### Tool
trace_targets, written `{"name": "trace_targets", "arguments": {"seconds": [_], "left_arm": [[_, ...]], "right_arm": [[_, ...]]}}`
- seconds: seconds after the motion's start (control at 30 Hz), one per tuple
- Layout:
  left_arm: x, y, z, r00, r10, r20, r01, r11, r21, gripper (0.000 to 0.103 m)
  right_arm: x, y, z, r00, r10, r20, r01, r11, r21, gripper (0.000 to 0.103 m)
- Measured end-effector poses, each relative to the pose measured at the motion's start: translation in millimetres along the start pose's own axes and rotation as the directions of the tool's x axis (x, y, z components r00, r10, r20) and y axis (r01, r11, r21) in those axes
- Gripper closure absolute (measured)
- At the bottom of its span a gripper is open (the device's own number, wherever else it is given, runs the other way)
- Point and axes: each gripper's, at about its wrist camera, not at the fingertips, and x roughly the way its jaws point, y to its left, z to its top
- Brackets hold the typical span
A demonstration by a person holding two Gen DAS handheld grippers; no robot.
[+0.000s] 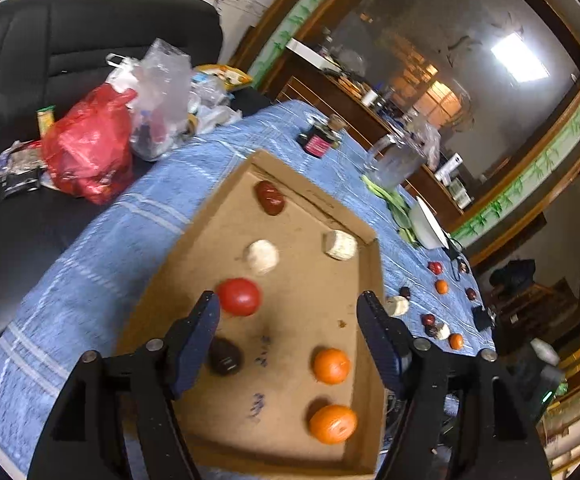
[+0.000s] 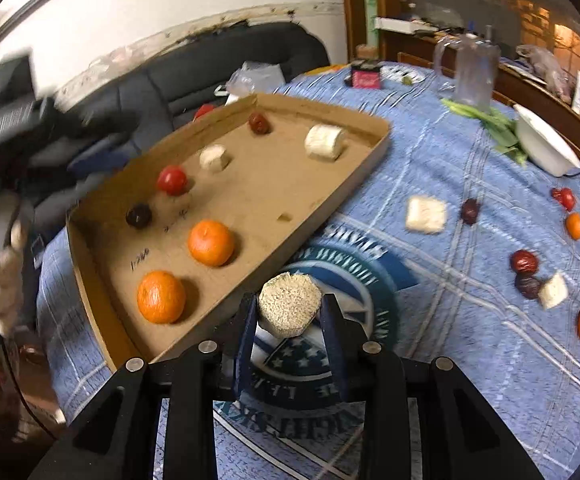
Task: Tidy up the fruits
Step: 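Carry the tan cake and white cube over the tray with both tools, then open both tools releasing the cake and cube into the tray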
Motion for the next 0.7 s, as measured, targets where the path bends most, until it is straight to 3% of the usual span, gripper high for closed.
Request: {"name": "trace_targets", "arguments": {"seconds": [0.2,0.47,0.7], "left_arm": [[-15,29,-13,0.999,0.038,0.024,-0.036,0.997,-0.075,0.032],[-33,28,-15,0.995,0.064,0.075,-0.062,0.998,-0.027,0.032],[-36,33,-18,0.996,0.059,0.068,-0.057,0.998,-0.031,0.032]], "right_arm": [[-5,2,39,0.999,0.012,0.032,-0.013,0.999,0.030,0.068],[74,26,79,0.995,-0.026,-0.099,0.026,1.000,0.002,0.068],[97,31,88,0.991,-0.058,-0.118,0.060,0.998,0.014,0.066]]}}
